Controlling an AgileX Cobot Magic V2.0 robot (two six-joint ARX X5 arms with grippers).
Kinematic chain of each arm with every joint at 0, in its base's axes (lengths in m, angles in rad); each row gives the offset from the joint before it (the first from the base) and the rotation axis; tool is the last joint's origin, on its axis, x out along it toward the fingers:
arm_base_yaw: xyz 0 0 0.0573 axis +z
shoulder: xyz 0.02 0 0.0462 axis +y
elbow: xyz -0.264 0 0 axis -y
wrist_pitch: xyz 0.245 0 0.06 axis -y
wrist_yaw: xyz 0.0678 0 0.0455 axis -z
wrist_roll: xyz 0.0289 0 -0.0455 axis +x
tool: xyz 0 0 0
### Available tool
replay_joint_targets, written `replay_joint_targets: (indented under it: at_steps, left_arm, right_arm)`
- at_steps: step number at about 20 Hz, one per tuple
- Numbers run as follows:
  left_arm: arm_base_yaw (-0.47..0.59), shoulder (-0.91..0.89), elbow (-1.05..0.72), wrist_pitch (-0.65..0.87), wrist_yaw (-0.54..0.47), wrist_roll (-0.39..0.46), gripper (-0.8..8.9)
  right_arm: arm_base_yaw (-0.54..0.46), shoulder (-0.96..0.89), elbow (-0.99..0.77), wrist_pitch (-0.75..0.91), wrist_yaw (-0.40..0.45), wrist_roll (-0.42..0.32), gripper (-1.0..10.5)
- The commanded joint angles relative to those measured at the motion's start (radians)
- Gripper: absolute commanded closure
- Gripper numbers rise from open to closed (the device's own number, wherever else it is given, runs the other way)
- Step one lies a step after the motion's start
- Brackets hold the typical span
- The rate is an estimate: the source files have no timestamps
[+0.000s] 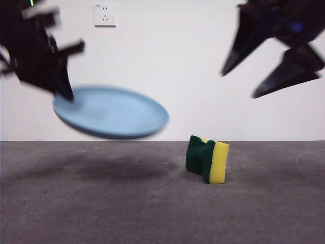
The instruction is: Pick up the plate,pick up the cloth,clean the plate with the cloth
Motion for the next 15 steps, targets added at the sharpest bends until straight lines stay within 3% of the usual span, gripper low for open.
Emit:
replay_joint_targets:
  at_steps: [1,6,12,15]
  left_arm:
    - [0.004,-0.090,0.041,-0.087,-0.113,0.084,8.20]
    - [0.016,-0.237,0.097,-0.198,-0.182,0.119,8.20]
    - [0.016,-0.274,0.097,-0.266,-0.182,0.120,8.20]
    - [0.016,-0.274,0.097,-0.270,-0.181,0.120,8.20]
  right_arm:
    - [0.038,0.092,0.070,0.044,-0.003,0.003,5.7]
    - [0.108,0.318,0.209,0.081,-0.002,0.003,5.7]
    - [0.119,0.489,0.232,0.115,0.016,-0.009,5.7]
    - [0.116,0.505,0.232,0.101,0.167,-0.028,5.7]
